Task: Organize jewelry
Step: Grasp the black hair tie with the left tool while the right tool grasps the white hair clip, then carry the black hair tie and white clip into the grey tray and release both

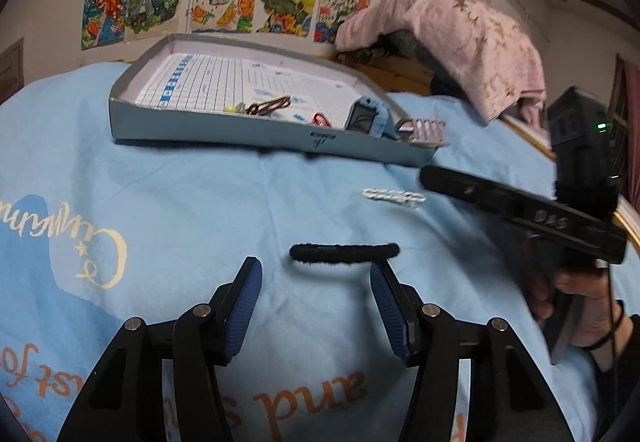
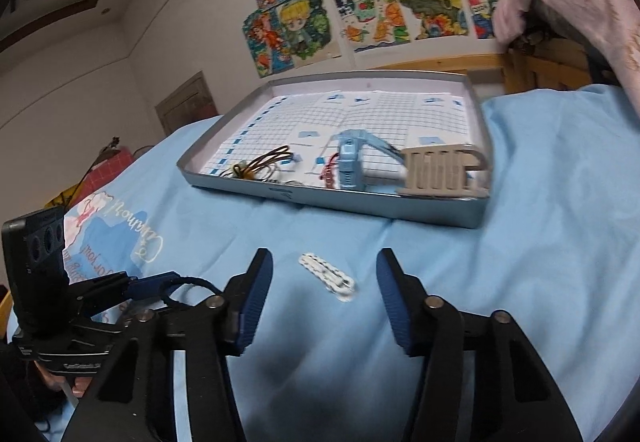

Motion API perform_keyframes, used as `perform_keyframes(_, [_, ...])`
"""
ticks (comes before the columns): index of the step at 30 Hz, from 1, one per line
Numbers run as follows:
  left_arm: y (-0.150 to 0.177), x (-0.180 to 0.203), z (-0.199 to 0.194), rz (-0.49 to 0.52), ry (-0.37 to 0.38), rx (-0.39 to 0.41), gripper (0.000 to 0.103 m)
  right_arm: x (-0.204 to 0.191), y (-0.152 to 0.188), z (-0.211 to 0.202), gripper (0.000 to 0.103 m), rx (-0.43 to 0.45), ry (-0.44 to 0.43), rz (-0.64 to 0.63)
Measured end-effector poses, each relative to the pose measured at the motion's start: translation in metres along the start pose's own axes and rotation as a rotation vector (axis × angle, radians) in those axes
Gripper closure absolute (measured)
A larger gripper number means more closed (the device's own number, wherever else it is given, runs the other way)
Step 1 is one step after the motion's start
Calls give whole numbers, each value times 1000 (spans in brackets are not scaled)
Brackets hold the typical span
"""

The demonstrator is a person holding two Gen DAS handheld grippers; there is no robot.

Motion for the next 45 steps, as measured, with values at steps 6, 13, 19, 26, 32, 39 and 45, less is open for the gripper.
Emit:
perform_keyframes(6, [3,7,2,26,30,-12,48,-8,3,11,58,-25,-39,-26])
perform_keyframes(13, [5,12,1,69,10,-5,30,-5,8,17,58,-51,-49,-18])
perform_keyframes(19, [8,12,16,112,-68,-49,41,-4,10,28,58,-77,-38,-21])
perform_keyframes(26, [7,15,22,168,-96,-52,58,-1,18,37,60,-112,-30,-7])
perform_keyframes(32, [4,9,23,140,-102,-51,77,-1,19,37,66,-111,-32,5])
perform_keyframes(39, [3,1,21,97,-98,-34,88,-2,21,40,79,-118,-40,7])
perform_keyframes(45, [-1,-5,19,60,-83,-22,92,-3,21,41,91,-119,-42,-3])
Point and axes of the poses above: each gripper's, at about its wrist camera, not at the fingertips, and z roughly the way its jaws point, x to its right, y to its underside, the point moved 9 cm from there along z, roughly the way its jaws point, and after that the axes turned 7 degrees about -z, right-handed, at the moved point
